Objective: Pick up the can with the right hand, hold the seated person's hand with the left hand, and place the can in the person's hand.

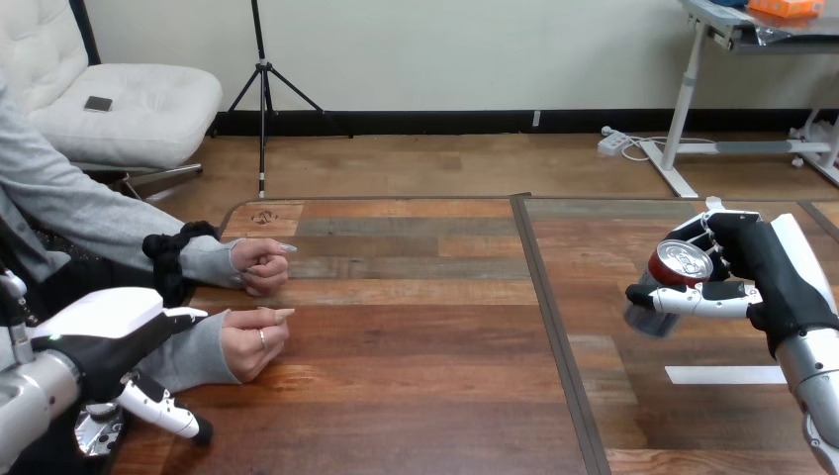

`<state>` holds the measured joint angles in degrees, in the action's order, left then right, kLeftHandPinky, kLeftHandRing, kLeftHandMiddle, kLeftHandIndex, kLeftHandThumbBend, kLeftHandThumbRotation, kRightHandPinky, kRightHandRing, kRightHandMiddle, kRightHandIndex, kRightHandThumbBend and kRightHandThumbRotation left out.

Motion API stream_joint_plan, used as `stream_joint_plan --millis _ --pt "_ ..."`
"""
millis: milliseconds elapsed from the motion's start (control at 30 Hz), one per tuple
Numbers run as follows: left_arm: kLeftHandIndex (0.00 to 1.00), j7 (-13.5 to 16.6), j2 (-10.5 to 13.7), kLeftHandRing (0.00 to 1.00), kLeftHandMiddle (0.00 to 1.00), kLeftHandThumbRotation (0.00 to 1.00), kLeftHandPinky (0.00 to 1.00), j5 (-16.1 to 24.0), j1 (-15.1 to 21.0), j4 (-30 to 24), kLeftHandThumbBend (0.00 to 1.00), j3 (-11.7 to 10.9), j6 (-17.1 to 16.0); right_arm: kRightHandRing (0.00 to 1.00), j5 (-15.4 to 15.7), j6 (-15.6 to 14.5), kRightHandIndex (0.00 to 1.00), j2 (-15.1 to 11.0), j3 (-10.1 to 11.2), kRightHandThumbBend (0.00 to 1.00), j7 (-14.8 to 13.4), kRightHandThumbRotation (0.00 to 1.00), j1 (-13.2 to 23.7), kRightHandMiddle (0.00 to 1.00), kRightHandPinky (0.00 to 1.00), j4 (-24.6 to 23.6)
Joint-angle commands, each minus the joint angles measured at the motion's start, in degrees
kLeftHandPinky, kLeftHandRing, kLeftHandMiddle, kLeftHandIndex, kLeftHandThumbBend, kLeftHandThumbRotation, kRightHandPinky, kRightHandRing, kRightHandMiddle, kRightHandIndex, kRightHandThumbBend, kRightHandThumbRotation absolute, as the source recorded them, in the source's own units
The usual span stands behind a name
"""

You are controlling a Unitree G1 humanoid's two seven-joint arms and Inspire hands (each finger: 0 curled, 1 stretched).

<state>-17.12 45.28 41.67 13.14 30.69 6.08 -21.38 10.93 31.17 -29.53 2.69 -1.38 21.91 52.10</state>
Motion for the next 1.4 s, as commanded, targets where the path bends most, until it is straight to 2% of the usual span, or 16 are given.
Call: stream_joint_plan --millis 0,167,533,700,967,1233,1333,1367 --pt "0.87 0.44 1.89 0.85 0.87 0.35 0.81 0.56 4.15 -2.13 1.0 1.39 1.33 0.35 -1.81 1.0 0.44 0.0 1.39 0.8 0.11 0.0 3.26 0.4 0.33 -2.75" --pt "0.85 4.03 1.96 0.84 0.86 0.34 0.8 4.15 4.87 -0.82 1.0 3.24 2.62 0.35 -2.41 1.23 0.44 0.11 1.57 0.8 0.79 0.0 3.2 0.4 0.32 -2.72" --pt "0.84 8.9 1.6 0.84 0.85 0.31 0.8 8.38 7.48 3.93 1.0 7.15 4.78 0.35 -2.78 1.82 0.44 0.14 1.35 0.8 1.05 0.0 2.97 0.4 0.32 -3.26" --pt "0.84 10.99 1.14 0.83 0.85 0.29 0.8 8.79 8.8 6.88 1.0 8.43 4.84 0.35 -3.16 1.96 0.44 0.38 1.43 0.8 1.14 0.0 2.99 0.4 0.32 -3.22" --pt "0.83 16.99 0.4 0.82 0.84 0.23 0.79 10.31 10.76 11.58 1.0 10.75 5.24 0.35 -4.78 2.3 0.44 0.79 1.81 0.8 2.36 0.0 3.08 0.4 0.32 -3.28" --pt "0.81 20.61 -0.1 0.79 0.81 0.15 0.75 10.88 12.39 14.63 1.0 12.56 5.87 0.36 -5.09 1.57 0.44 0.63 1.64 0.79 2.36 0.0 3.12 0.41 0.33 -3.84" --pt "0.79 21.45 -0.1 0.76 0.79 0.13 0.71 10.93 13.15 15.7 1.0 13.29 5.77 0.36 -5.15 1.64 0.44 0.55 1.6 0.79 2.41 0.0 3.17 0.41 0.34 -3.89" --pt "0.77 21.49 -0.12 0.73 0.77 0.11 0.67 10.86 13.37 15.94 1.0 13.43 5.77 0.36 -5.14 1.76 0.44 0.52 1.59 0.79 2.39 0.0 3.18 0.41 0.34 -3.85"
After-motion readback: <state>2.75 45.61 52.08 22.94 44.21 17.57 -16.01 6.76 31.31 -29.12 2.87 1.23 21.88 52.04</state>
